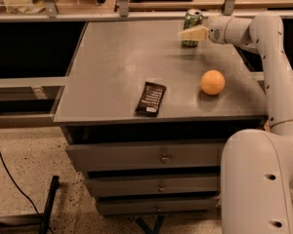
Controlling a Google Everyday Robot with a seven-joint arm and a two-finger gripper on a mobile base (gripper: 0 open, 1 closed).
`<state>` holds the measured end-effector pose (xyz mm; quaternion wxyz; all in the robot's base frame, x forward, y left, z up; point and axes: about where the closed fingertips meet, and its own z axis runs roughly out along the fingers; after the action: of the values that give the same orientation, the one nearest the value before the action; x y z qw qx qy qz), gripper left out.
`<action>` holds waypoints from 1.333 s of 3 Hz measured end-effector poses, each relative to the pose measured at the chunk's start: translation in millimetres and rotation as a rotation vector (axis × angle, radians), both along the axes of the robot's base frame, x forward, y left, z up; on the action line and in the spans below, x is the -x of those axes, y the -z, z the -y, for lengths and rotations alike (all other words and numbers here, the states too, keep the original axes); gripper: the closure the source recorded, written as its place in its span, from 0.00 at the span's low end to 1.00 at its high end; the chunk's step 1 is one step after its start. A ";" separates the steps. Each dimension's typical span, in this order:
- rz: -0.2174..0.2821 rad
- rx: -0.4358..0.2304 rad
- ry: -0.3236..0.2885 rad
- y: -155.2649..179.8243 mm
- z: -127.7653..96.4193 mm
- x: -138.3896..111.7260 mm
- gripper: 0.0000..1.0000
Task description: Move green can near rxbar chocolate
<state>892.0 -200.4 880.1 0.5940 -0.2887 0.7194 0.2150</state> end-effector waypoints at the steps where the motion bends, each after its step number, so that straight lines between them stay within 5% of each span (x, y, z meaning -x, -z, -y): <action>1: 0.011 -0.018 0.008 -4.5 -3.2 -6.0 0.00; 2: 0.017 -0.021 0.026 -4.5 -2.9 -12.8 0.00; 4: -0.011 -0.018 0.053 17.3 3.5 -22.4 0.40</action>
Offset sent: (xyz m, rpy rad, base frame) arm 0.0278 -0.0105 0.0123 0.0237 -0.0313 -0.0571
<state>914.4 -203.9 862.8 0.5980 -0.2630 0.7283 0.2070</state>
